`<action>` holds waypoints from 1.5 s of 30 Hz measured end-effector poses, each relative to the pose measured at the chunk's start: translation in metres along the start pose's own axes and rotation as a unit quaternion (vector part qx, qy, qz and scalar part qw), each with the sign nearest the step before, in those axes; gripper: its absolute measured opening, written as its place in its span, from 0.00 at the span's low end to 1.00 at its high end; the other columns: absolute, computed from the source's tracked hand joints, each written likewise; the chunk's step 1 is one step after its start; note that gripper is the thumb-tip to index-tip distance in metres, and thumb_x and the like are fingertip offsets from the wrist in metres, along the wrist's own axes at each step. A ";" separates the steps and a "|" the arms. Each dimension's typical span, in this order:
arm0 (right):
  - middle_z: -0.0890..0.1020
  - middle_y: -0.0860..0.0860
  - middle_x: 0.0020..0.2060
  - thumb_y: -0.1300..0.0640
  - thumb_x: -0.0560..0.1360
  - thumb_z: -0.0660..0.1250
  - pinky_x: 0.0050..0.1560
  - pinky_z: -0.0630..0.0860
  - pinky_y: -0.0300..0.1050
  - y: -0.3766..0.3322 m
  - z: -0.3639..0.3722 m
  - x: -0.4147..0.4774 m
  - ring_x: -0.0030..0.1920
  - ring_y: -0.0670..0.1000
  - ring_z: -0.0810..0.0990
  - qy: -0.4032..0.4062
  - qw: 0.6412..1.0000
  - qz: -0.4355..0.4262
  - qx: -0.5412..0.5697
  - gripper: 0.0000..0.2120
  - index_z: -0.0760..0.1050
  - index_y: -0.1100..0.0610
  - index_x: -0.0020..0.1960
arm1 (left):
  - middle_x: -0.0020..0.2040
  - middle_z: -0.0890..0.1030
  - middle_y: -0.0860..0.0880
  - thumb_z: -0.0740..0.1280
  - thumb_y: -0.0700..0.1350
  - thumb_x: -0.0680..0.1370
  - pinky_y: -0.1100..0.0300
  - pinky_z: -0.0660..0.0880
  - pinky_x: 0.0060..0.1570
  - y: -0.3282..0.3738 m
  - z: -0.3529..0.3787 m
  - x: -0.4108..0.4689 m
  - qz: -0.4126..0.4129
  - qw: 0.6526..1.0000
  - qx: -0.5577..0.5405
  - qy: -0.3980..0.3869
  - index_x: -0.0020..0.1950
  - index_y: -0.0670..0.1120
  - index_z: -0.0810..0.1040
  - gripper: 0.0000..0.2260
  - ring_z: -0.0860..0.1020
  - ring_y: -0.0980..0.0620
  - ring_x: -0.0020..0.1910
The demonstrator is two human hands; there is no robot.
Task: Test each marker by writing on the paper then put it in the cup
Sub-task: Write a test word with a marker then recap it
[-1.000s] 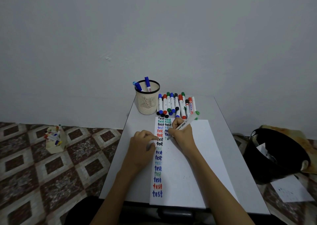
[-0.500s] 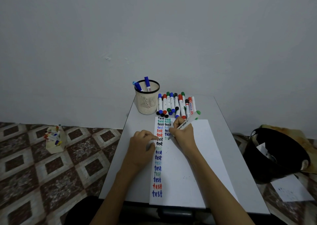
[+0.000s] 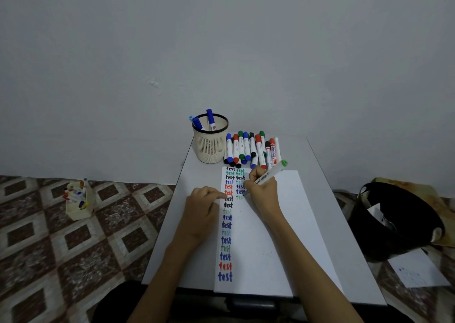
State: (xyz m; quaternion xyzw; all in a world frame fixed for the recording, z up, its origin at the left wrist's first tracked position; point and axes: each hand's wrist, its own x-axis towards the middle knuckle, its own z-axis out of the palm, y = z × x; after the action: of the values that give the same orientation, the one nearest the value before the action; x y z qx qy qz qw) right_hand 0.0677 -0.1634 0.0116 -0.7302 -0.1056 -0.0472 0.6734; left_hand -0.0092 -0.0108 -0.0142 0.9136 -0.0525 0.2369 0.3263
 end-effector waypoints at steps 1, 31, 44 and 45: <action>0.68 0.51 0.28 0.77 0.69 0.64 0.34 0.72 0.31 0.000 0.000 0.000 0.29 0.42 0.68 -0.005 1.000 0.005 0.005 0.18 0.63 0.57 0.32 | 0.52 0.81 0.46 0.51 0.47 0.75 0.49 0.76 0.49 -0.001 0.000 0.000 -0.003 1.000 -0.003 0.001 0.55 0.44 0.79 0.20 0.76 0.48 0.49; 0.76 0.55 0.29 0.70 0.65 0.62 0.24 0.73 0.40 -0.003 -0.014 0.000 0.24 0.52 0.76 -0.145 0.929 0.086 0.329 0.07 0.73 0.61 0.33 | 0.47 0.79 0.51 0.72 0.38 0.70 0.68 0.75 0.44 0.004 -0.015 -0.002 -0.074 0.970 -0.207 0.099 0.52 0.51 0.80 0.13 0.77 0.58 0.47; 0.82 0.67 0.40 0.70 0.67 0.72 0.39 0.83 0.47 -0.011 -0.013 -0.006 0.37 0.60 0.84 -0.197 0.942 0.111 0.246 0.04 0.80 0.65 0.42 | 0.40 0.84 0.50 0.75 0.35 0.65 0.67 0.77 0.41 0.011 -0.023 -0.003 -0.135 0.935 -0.305 0.119 0.45 0.43 0.83 0.10 0.81 0.56 0.38; 0.82 0.67 0.40 0.69 0.66 0.72 0.39 0.83 0.47 -0.011 -0.013 -0.006 0.37 0.61 0.84 -0.194 0.942 0.112 0.250 0.04 0.80 0.65 0.41 | 0.41 0.84 0.50 0.75 0.35 0.65 0.66 0.77 0.41 0.010 -0.023 -0.003 -0.132 0.935 -0.307 0.122 0.45 0.42 0.83 0.10 0.82 0.55 0.39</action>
State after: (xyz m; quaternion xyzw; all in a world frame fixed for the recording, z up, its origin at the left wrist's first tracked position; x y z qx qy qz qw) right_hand 0.0601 -0.1763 0.0223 -0.5406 -0.1603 0.1993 0.8015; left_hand -0.0232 -0.0049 0.0056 0.7318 0.0389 0.2734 0.6231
